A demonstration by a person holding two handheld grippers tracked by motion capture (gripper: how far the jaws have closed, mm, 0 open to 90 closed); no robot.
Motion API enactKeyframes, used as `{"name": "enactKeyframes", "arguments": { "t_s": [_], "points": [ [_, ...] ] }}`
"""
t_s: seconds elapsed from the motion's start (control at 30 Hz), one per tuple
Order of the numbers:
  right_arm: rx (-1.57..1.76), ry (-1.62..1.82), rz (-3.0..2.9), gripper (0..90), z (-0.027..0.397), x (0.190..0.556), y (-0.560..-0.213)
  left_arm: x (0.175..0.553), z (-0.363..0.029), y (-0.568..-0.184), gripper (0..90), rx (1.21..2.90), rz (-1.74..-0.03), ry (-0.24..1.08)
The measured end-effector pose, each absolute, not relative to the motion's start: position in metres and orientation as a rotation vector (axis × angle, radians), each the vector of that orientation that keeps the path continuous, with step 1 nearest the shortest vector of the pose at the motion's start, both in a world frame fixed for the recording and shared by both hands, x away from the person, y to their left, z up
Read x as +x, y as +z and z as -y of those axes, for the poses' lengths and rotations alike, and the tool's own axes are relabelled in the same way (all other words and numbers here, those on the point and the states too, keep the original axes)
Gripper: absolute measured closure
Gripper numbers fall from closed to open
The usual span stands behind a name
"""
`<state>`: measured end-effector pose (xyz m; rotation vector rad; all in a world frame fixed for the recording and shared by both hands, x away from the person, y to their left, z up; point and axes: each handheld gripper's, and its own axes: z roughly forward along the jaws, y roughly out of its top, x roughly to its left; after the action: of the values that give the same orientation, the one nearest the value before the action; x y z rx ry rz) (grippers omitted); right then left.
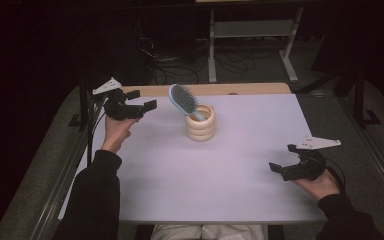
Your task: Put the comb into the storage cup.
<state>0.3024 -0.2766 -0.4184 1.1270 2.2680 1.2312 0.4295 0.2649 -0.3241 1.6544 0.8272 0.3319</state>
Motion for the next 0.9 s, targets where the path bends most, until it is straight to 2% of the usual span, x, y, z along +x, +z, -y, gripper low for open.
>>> {"name": "enactKeyframes", "arguments": {
  "t_s": [0.9],
  "points": [
    [1.123,1.247,-2.245,0.0,0.279,0.301,-0.417,0.39,-0.31,-0.33,0.0,1.613,-0.851,0.374]
  ]
}}
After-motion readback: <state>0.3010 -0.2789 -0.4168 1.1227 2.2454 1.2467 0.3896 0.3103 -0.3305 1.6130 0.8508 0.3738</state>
